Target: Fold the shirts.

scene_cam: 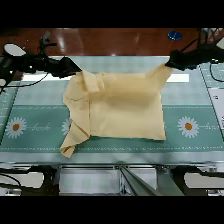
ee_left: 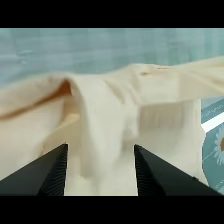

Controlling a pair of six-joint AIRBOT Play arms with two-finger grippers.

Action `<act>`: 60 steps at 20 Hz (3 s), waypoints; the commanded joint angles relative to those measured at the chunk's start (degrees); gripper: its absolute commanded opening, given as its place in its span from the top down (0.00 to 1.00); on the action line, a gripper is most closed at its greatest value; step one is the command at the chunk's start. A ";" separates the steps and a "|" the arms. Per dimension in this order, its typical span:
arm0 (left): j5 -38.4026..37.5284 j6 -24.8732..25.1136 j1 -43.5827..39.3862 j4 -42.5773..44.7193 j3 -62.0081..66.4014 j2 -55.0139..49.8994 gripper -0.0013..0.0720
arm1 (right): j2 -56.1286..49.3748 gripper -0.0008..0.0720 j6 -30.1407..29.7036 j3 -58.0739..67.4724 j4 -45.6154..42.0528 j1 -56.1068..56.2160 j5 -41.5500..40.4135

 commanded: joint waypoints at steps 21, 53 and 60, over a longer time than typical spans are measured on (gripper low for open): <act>-13.73 1.38 22.82 17.70 -49.86 25.05 0.28 | 31.89 0.43 -9.51 -57.81 8.94 -32.41 6.01; -8.83 3.02 6.14 5.27 -43.54 15.23 0.96 | 15.65 0.96 -15.30 -57.44 25.64 -7.17 0.17; -12.50 3.78 14.62 -20.48 -16.96 23.67 0.96 | 24.24 0.96 -9.84 -18.58 22.93 -4.96 6.29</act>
